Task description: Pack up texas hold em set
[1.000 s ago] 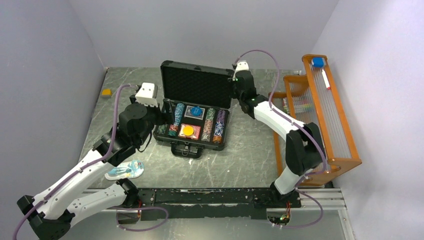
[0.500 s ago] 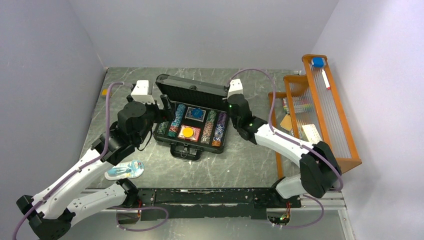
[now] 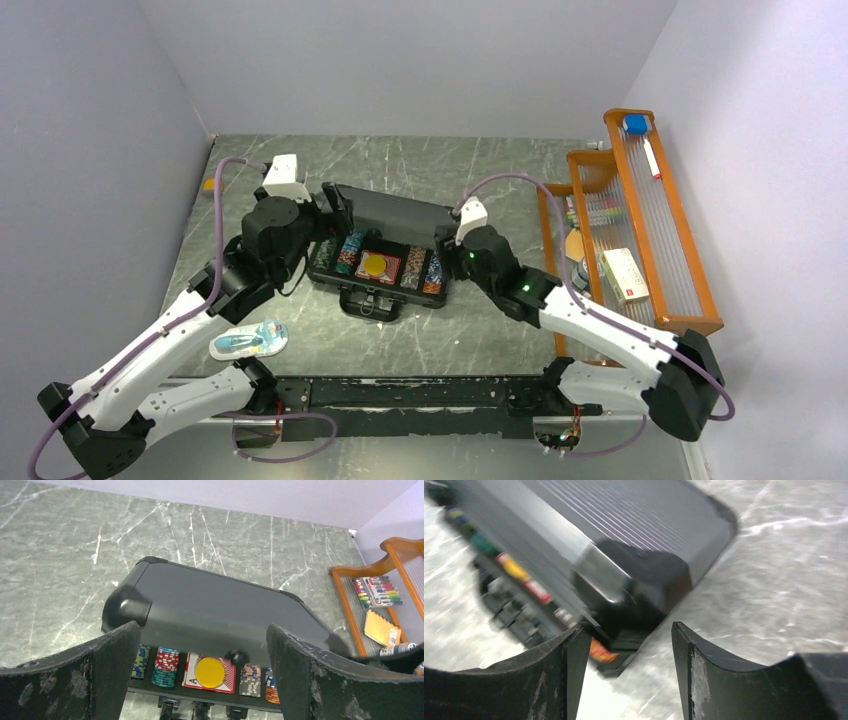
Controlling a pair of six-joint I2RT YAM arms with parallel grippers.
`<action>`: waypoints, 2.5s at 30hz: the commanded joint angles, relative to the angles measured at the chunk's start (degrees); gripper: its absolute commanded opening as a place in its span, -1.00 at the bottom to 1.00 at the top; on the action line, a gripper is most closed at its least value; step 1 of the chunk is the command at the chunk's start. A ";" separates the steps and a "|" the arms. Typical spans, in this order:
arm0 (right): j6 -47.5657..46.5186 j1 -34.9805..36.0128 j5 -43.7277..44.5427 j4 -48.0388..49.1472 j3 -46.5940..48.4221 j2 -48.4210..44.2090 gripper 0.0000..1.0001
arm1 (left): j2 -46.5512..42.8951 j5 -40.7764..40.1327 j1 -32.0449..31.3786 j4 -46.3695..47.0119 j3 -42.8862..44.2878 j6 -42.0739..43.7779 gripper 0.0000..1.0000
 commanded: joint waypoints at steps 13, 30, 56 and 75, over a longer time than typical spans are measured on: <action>11.07 2.76 -9.68 -8.07 2.36 -9.24 0.55 | -1.43 10.46 3.77 -3.12 -10.24 -15.06 0.98; 27.38 0.33 -5.16 -23.11 5.80 12.76 0.55 | -3.30 33.53 4.24 10.88 -31.28 -22.64 0.96; 27.80 -1.83 -8.24 -19.53 1.95 16.65 0.51 | 3.19 41.24 3.78 46.02 -51.07 -36.23 0.74; 26.88 -1.91 -7.99 -17.50 1.09 16.18 0.49 | 4.52 35.82 4.42 56.94 -50.70 -27.94 0.64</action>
